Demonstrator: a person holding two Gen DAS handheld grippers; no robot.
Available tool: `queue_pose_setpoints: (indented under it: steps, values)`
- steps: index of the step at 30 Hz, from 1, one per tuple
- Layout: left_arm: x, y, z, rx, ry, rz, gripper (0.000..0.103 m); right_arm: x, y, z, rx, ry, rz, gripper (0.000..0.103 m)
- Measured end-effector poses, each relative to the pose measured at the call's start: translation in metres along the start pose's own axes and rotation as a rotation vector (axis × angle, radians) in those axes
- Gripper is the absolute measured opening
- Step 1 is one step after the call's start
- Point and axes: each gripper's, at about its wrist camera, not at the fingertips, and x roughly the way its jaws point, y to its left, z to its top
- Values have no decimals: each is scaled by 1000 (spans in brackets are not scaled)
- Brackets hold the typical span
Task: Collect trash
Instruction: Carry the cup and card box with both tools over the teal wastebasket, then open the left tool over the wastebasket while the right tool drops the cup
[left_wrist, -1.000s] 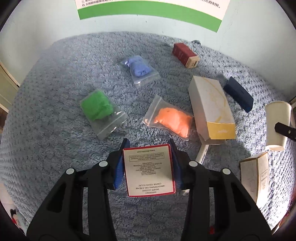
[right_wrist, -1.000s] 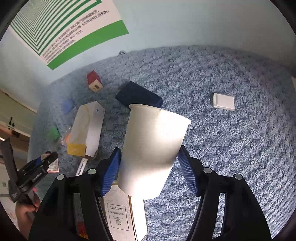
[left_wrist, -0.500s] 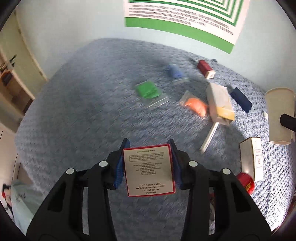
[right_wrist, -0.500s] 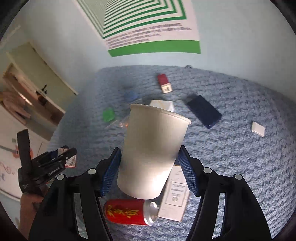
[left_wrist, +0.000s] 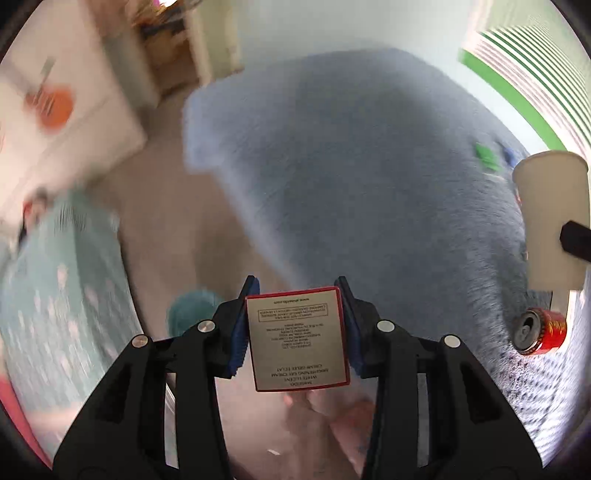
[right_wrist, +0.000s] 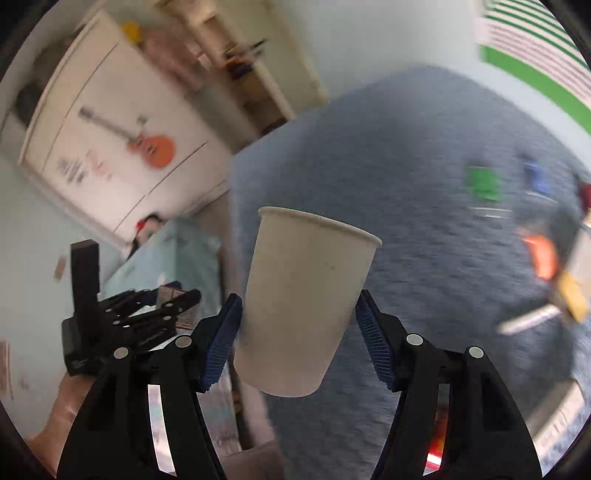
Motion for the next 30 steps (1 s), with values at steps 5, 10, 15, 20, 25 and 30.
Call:
queue_pose_setpoints:
  steps: [5, 10, 15, 20, 25, 30]
  values:
    - [13, 100, -29, -184, 55, 56, 40, 80, 77, 19, -140, 130, 105, 64]
    - [40, 181, -40, -283, 90, 53, 40, 170, 153, 32, -212, 248, 148, 64]
    - [75, 243, -48, -340, 133, 80, 40, 255, 195, 35, -242, 365, 158, 64]
    - [109, 294, -60, -404, 180, 82, 40, 331, 217, 40, -221, 494, 165, 65]
    - [133, 318, -67, -424, 221, 71, 40, 372, 222, 38, -202, 567, 149, 65]
    - [154, 333, -74, -468, 243, 32, 40, 398, 233, 39, -218, 611, 137, 65]
